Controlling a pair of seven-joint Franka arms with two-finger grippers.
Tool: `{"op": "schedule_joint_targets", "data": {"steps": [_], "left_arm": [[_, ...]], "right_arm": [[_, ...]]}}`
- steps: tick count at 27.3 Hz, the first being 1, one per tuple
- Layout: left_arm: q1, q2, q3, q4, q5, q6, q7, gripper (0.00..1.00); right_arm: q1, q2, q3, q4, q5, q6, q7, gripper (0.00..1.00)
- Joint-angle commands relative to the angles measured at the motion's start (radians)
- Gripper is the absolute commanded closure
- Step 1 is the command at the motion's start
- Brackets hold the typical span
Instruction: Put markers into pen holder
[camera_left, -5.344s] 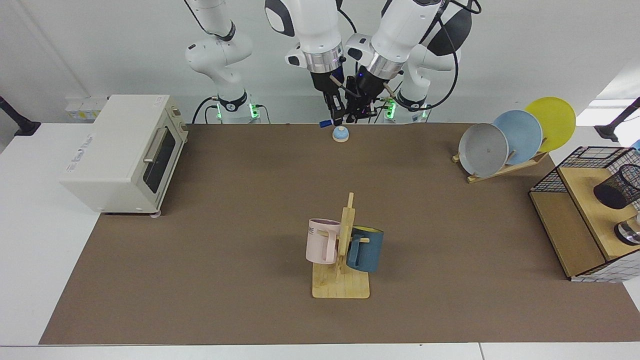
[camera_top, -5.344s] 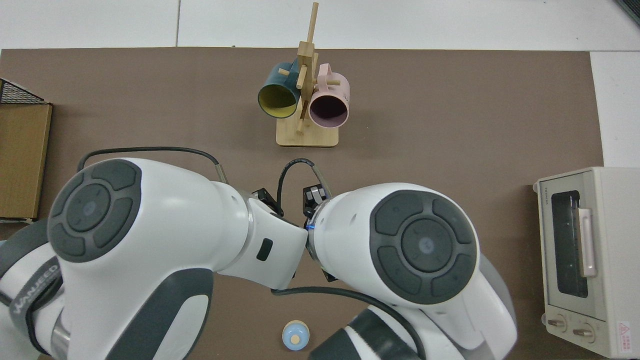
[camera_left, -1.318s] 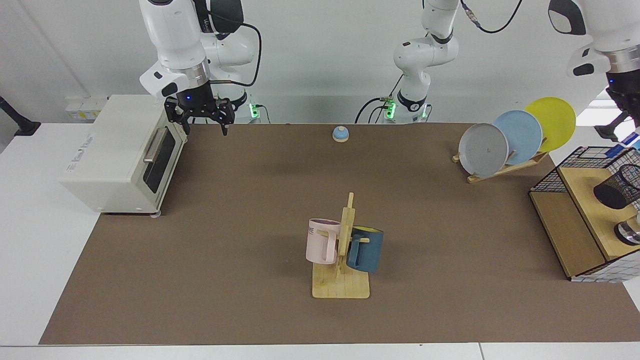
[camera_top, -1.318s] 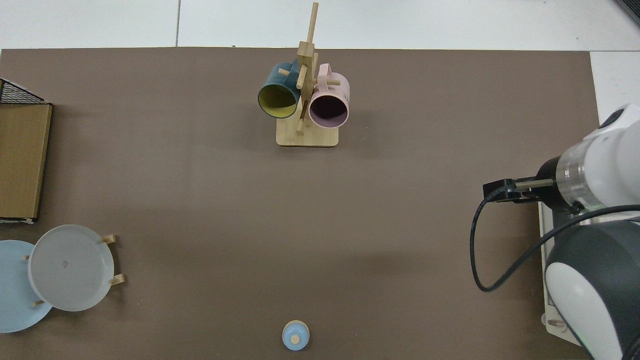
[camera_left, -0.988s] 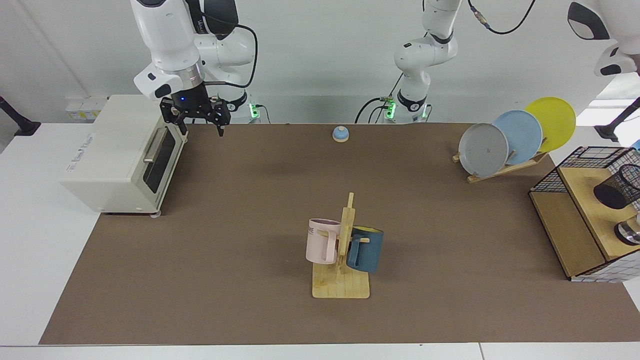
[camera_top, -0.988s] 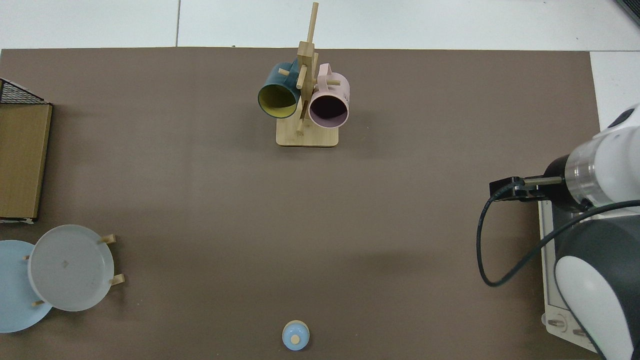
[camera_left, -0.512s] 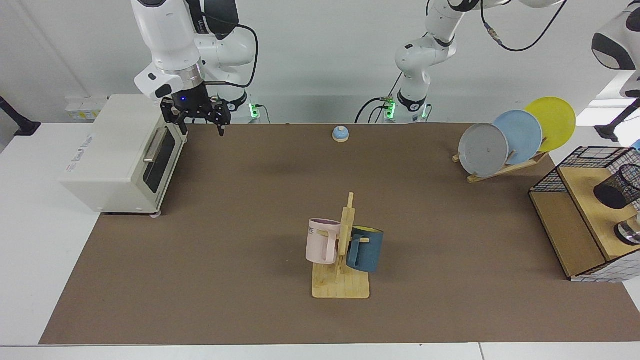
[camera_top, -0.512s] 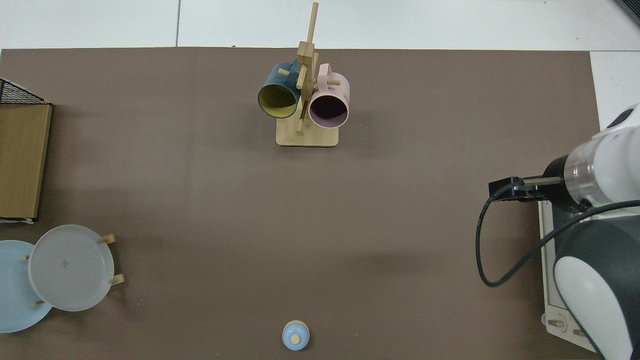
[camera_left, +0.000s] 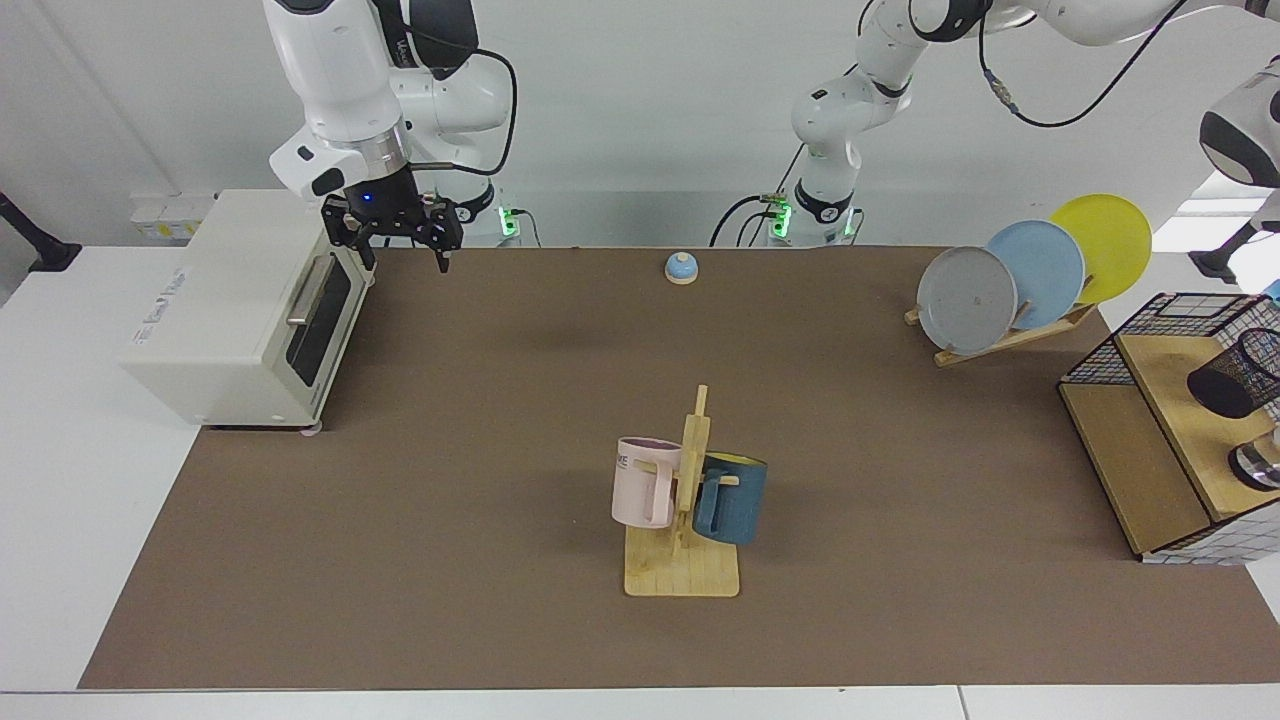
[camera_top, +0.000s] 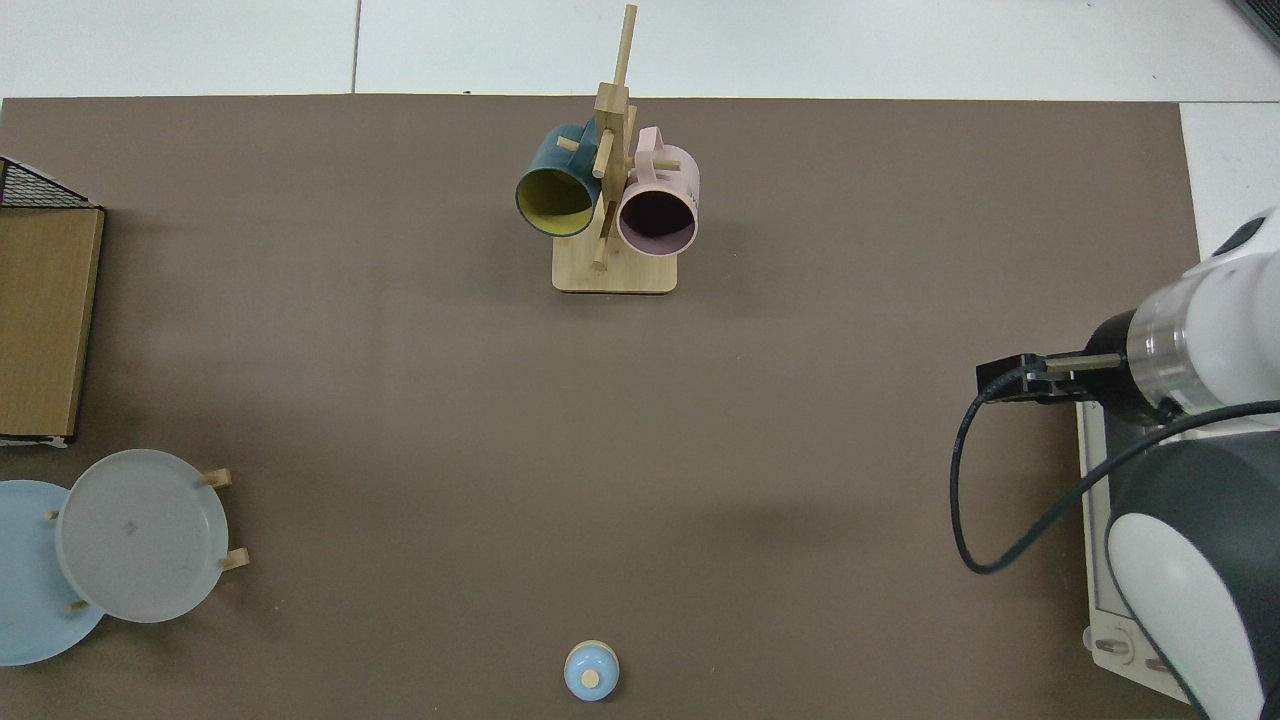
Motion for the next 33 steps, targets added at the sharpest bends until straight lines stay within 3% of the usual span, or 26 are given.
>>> {"op": "schedule_joint_targets", "data": {"steps": [1, 20, 33], "left_arm": [[0.017, 0.052, -0.013, 0.026, 0.029, 0.027, -0.002, 1.0], [0.022, -0.025, -0.012, -0.174, 0.038, 0.059, -0.143, 1.0], [0.025, -0.036, -0.012, -0.182, 0.027, 0.061, -0.147, 1.0]], "right_arm": [[-0.022, -0.01, 0.011, -0.01, 0.026, 0.009, -0.03, 0.01], [-0.01, -0.009, 0.011, -0.007, 0.025, 0.015, -0.028, 0.01], [-0.006, -0.009, 0.012, -0.007, 0.026, 0.016, -0.026, 0.01]]}}
